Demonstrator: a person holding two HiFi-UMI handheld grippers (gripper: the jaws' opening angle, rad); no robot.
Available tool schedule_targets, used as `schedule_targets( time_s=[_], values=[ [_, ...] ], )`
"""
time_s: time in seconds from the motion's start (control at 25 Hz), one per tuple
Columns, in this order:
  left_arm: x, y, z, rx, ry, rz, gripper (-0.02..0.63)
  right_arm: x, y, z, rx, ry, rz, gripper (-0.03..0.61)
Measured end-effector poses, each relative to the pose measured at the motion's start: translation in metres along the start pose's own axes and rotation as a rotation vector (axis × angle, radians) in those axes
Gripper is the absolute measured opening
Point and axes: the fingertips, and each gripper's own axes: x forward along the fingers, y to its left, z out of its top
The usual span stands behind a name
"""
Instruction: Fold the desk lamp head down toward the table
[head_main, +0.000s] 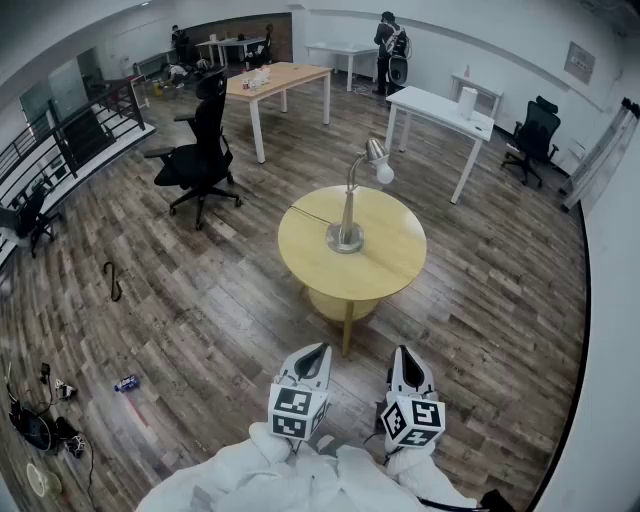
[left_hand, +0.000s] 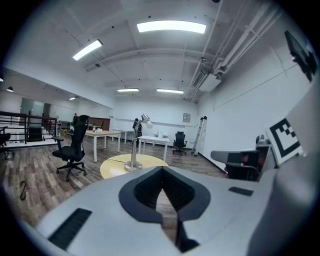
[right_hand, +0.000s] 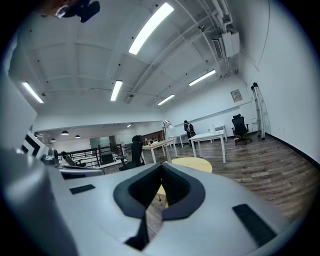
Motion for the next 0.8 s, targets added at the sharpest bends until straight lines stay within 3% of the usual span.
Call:
schedule_targets(
  time_s=[0.24,0.8],
  values=[
    [0.016,-0.012,0.0,0.008,0.008,-0.012,0.002,0.011,-0.016,0.0,0.01,0.003,0.003,0.011],
    [0.08,0.01,0.013,0.002,0.019,-0.02,0.002,0.074,-0.043,0.01,0.01,0.006,-0.007,0.011]
  ],
)
